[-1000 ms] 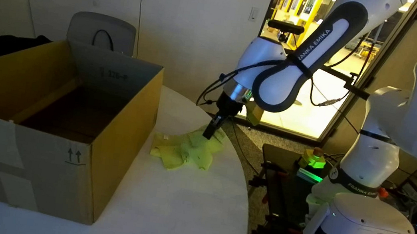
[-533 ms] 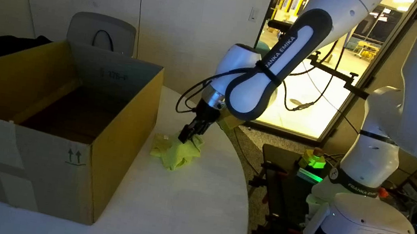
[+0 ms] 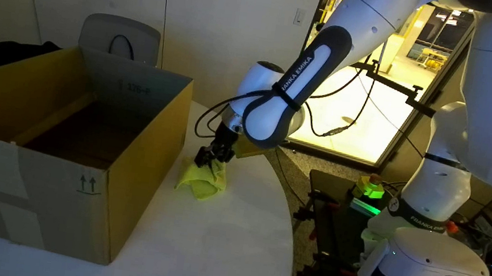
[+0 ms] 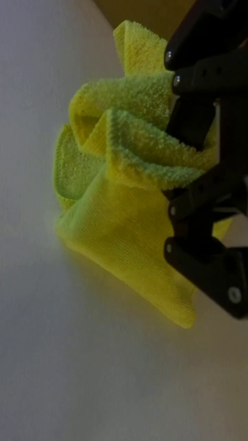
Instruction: Put the marker on the towel then fold the towel twice and put it in the brown box.
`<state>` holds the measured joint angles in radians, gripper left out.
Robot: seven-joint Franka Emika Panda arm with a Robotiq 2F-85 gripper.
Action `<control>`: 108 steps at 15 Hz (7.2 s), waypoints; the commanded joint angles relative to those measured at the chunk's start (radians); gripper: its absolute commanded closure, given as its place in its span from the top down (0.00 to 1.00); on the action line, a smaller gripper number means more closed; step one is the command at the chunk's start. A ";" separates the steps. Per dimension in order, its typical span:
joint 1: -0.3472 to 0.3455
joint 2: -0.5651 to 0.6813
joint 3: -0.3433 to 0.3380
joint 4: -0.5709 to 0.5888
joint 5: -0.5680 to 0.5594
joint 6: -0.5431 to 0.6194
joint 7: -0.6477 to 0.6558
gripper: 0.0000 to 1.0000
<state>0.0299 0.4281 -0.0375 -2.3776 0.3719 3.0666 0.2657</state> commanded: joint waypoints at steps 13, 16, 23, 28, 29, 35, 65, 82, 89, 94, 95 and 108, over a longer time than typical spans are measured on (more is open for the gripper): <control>-0.100 -0.194 0.045 -0.023 -0.102 -0.165 -0.136 1.00; -0.130 -0.236 0.047 0.012 -0.136 -0.330 -0.279 1.00; -0.105 -0.194 0.020 0.135 -0.336 -0.597 -0.434 1.00; -0.075 -0.083 0.043 0.230 -0.446 -0.665 -0.523 1.00; -0.073 -0.063 0.047 0.244 -0.456 -0.669 -0.541 1.00; -0.076 0.059 0.062 0.323 -0.449 -0.647 -0.565 1.00; -0.142 0.306 0.065 0.497 -0.408 -0.596 -0.521 0.22; -0.164 -0.053 0.039 0.385 -0.409 -0.834 -0.515 0.12; -0.117 -0.229 0.054 0.412 -0.361 -0.847 -0.457 0.12; -0.054 -0.260 0.070 0.472 -0.293 -0.773 -0.316 0.12; -0.037 -0.250 0.076 0.491 -0.294 -0.756 -0.286 0.12; 0.117 0.004 0.074 0.747 -0.378 -0.784 -0.008 0.13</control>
<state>0.1277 0.3834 0.0503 -1.7107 0.0225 2.3199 0.2092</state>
